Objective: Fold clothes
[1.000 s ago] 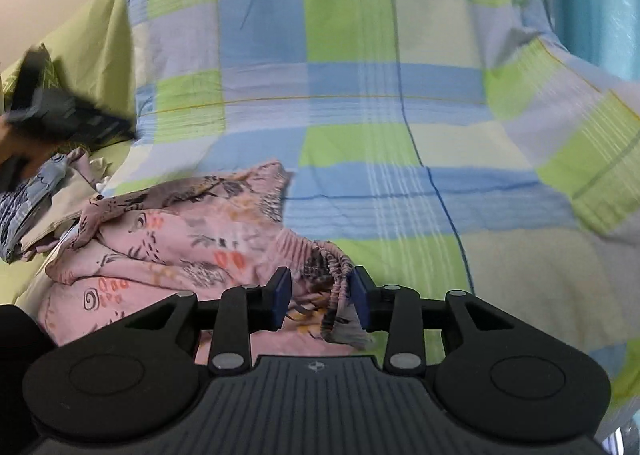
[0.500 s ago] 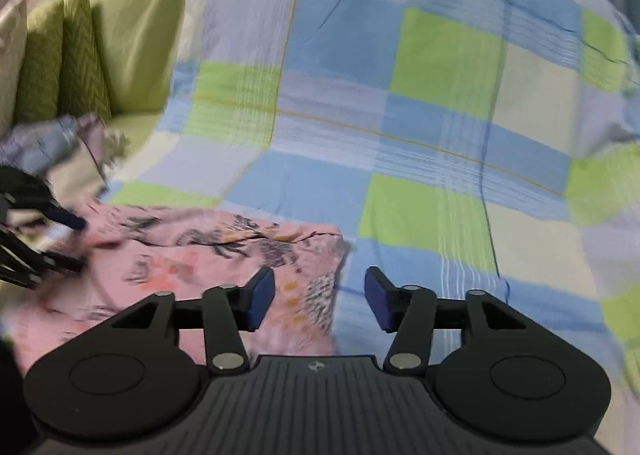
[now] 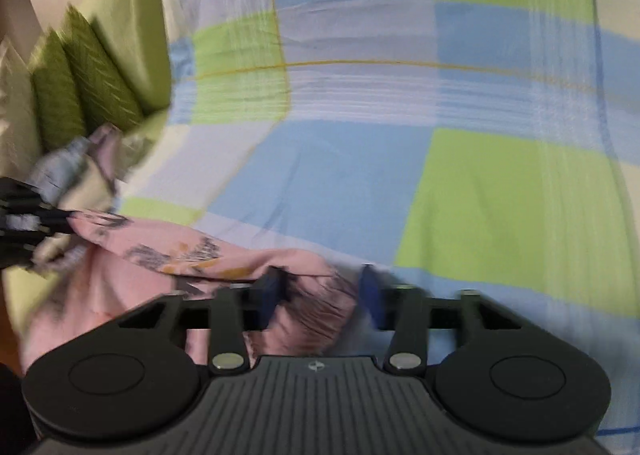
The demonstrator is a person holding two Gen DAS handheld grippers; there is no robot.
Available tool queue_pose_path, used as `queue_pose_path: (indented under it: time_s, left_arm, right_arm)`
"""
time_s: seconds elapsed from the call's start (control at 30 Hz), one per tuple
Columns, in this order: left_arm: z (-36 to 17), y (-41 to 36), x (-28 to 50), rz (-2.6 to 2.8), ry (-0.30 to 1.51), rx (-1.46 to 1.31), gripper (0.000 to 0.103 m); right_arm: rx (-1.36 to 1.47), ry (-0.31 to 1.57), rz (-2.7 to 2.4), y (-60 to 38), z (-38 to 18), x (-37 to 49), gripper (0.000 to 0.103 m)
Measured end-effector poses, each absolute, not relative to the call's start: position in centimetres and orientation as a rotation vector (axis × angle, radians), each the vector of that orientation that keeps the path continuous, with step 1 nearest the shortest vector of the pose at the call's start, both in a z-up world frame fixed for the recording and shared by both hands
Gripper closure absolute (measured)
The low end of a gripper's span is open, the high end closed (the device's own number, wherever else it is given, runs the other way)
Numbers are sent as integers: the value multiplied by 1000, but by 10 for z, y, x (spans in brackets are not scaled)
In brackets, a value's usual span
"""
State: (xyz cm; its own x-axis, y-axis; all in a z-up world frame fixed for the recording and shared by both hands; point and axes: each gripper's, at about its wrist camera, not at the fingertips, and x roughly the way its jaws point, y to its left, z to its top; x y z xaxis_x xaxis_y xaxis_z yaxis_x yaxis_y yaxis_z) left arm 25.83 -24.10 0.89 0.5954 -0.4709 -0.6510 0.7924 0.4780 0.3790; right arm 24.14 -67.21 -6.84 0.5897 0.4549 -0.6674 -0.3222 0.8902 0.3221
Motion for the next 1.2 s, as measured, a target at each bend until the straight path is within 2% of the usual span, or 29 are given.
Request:
queue_pose_path:
  time_s: [0.23,0.47,0.7,0.77,0.8,0.83,0.93,1.07,1.2]
  left_arm:
    - [38,-269,286,-781,411,751,100]
    - [82,-364,340,-785,253,760,100]
    - [62,-441,396,-745,273,730,100]
    - [46,-452,411,-721,339,715,99]
    - [37,-456,417,-711,375,714,98]
    - [27,-459,421,-699,408,723,94]
    - [3,-461,426,-670,459,757,85]
    - [4,-446,429,-657,479,702,76]
    - [22,-436,432,-674,487,628,75]
  right_arm:
    - [89,718,367,-689,-34,220,87]
    - [-64,562,155,-728,24,224,88]
    - [-104,575,33,-764,13,274,88]
    - [-88,616,22,-769,-3,289,77]
    - [-85,644,11,-771,-12,294,68]
    - [-91,664,-6,-771,-21,298,65]
    - [-86,693,-59,-774,-37,292,62]
    - [-9,688,-114,-790,-35,259,58]
    - [55,670,-102,-795,-25,236,57]
